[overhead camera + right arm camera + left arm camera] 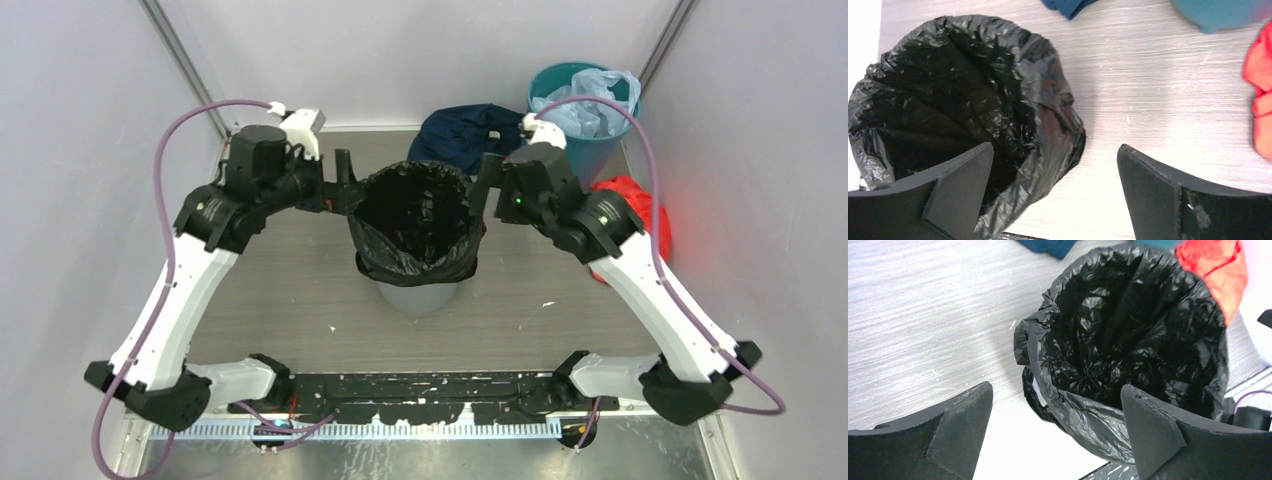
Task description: Put the trash bags into the trash bin
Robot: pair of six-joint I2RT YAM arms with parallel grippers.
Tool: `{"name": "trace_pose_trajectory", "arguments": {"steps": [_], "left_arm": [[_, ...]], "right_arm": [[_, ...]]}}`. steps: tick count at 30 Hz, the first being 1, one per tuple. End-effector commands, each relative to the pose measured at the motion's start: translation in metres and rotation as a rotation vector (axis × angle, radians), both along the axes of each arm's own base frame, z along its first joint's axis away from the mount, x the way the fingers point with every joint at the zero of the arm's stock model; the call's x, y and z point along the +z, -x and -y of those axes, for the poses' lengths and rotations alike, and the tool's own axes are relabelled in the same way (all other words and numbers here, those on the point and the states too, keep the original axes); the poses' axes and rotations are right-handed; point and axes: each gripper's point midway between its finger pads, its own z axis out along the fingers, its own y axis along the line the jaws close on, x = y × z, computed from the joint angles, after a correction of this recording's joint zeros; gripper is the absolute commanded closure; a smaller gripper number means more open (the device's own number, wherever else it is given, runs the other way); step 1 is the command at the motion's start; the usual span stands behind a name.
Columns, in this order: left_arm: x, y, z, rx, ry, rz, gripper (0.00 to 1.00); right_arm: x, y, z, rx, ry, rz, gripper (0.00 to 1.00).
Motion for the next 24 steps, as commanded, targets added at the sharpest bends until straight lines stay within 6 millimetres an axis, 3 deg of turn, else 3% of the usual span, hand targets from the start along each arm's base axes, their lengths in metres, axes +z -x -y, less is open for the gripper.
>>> {"name": "trace_pose_trajectory", "arguments": {"steps": [1,4,7,8,12,15,21,24], "left_arm": [[0.013,0.012,-0.017,0.079,0.039,0.070,0.04],[-0.011,0.020,-0.028,0.143,0.054,0.040,0.28],[-0.040,0.029,-0.033,0.179,0.075,-0.006,0.72],[-0.058,0.032,-0.033,0.186,0.071,-0.038,0.79],[-0.099,0.037,-0.034,0.217,0.083,-0.091,0.85],[-0.122,0.032,-0.031,0.232,0.102,-0.103,0.92],[-0.141,0.018,-0.005,0.176,0.201,-0.108,0.93],[-0.155,0.012,0.001,0.173,0.220,-0.111,0.93]], "right_arm": [[-0.005,-0.002,0.034,-0.165,-0.002,0.057,0.05],[-0.038,0.003,0.044,-0.205,-0.052,0.008,0.32],[-0.077,0.008,0.047,-0.220,-0.105,-0.064,0.68],[-0.086,0.009,0.048,-0.226,-0.129,-0.076,0.71],[-0.125,0.004,0.037,-0.226,-0.245,-0.125,0.74],[-0.138,-0.005,0.019,-0.195,-0.352,-0.124,0.75],[-0.158,-0.015,-0.014,-0.129,-0.493,-0.172,0.79],[-0.168,-0.016,-0.021,-0.126,-0.535,-0.188,0.80]]}}
